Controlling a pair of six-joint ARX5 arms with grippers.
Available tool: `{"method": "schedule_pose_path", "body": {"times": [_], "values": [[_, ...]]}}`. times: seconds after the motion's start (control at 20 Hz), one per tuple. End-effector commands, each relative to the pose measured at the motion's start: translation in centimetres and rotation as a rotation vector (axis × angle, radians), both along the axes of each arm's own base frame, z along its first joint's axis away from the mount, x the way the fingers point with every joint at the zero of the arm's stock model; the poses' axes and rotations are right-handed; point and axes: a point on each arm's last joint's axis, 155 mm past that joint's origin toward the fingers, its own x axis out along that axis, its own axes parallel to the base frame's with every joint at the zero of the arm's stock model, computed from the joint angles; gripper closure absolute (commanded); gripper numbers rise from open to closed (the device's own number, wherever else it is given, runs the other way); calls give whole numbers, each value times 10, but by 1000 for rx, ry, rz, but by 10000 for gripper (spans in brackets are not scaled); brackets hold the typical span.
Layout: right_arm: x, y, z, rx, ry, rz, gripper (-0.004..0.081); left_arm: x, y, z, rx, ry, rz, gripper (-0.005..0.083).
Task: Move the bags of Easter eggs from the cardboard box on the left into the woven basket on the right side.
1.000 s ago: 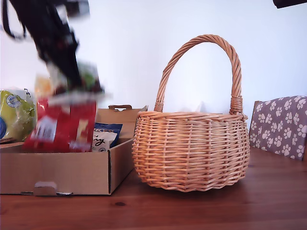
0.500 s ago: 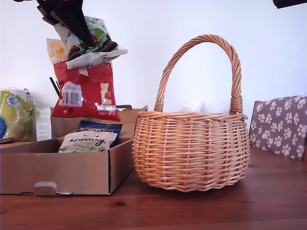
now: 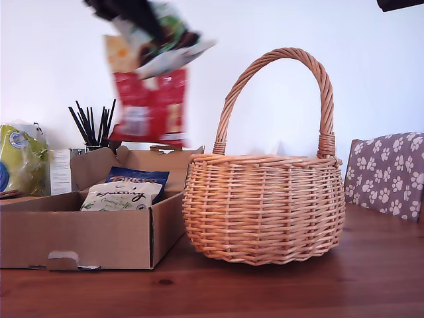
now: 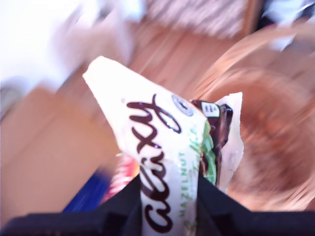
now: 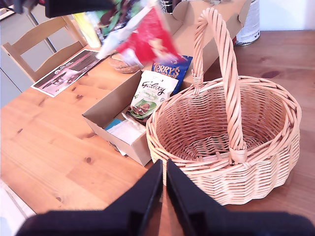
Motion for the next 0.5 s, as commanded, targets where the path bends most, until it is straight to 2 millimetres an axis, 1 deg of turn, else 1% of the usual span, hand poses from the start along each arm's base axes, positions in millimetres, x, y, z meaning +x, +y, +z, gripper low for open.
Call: {"method": "schedule_pose_path", "body": {"times": [0.0, 0.05, 0.15, 0.25, 0.35, 0.45], "values": [[0, 1, 7, 3, -23, 5, 783, -8, -20, 16, -58, -43, -51, 689], [0, 1, 7, 3, -23, 5, 783, -15, -34, 23, -84, -61, -79, 689], [0, 1, 7, 3, -23, 5, 783, -22, -54, 27, -103, -88, -125, 689], [0, 1, 7, 3, -23, 5, 783, -25, -65, 15, -90, -62, -148, 689], [0, 1, 7, 3, -23, 5, 783, -25, -71, 3, -86, -15, -145, 689], [0, 1, 7, 3, -22, 5, 783, -27, -75, -4, -86, 17, -147, 689]]}}
